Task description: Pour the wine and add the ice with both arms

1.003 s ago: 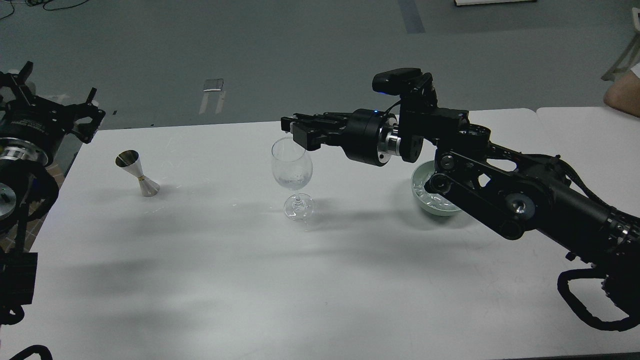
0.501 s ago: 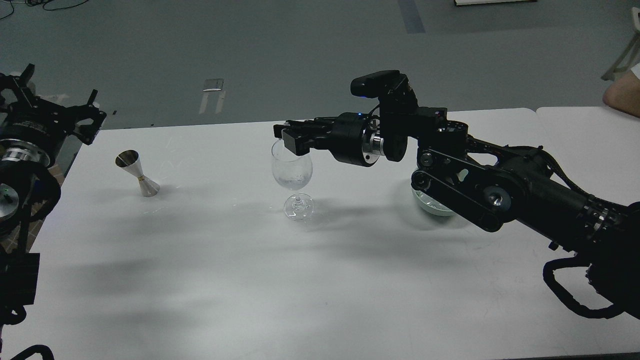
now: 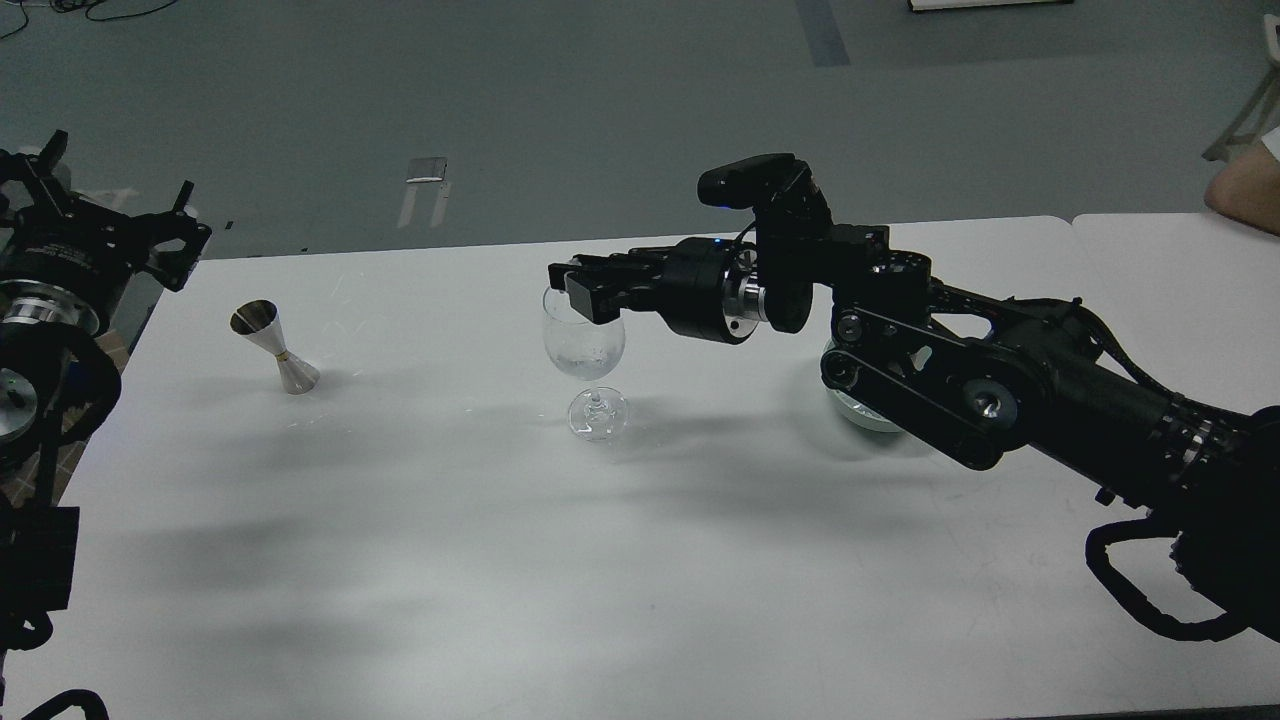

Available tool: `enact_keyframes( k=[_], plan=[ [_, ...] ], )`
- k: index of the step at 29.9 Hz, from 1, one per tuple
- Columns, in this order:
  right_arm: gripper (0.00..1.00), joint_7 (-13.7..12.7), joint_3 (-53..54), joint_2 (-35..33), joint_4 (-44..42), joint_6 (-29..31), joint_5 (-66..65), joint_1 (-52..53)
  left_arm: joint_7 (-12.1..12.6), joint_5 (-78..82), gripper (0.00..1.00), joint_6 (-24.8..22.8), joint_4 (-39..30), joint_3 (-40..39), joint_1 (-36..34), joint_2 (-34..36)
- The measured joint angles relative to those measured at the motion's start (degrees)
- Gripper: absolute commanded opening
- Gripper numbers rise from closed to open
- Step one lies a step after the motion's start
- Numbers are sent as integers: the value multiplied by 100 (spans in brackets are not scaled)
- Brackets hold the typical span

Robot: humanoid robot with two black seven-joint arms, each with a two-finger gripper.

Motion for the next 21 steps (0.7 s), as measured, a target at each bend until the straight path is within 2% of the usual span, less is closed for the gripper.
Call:
enact_keyframes(
  k=[2, 6, 11, 16, 19, 21],
  plan=[
    [25, 0, 0, 21, 1, -5, 0, -1, 0, 0, 98, 0, 0, 0, 2, 0],
    [42, 0, 0, 49, -7, -16, -5, -1, 0, 0, 98, -1, 6, 0, 5, 18],
    [54, 0, 0, 59, -13, -26, -8, 3, 0, 0, 98, -2, 6, 0, 4, 24],
    [60, 0, 1, 52, -7, -28, -7, 19, 5, 0, 98, -2, 2, 0, -10, 31],
    [69, -1, 27, 55, -2, -30, -2, 27, 5, 0, 98, -2, 2, 0, -11, 31],
    [83, -1, 61, 58, 11, -49, 8, 42, 5, 0, 98, -2, 2, 0, -12, 31]
  ],
)
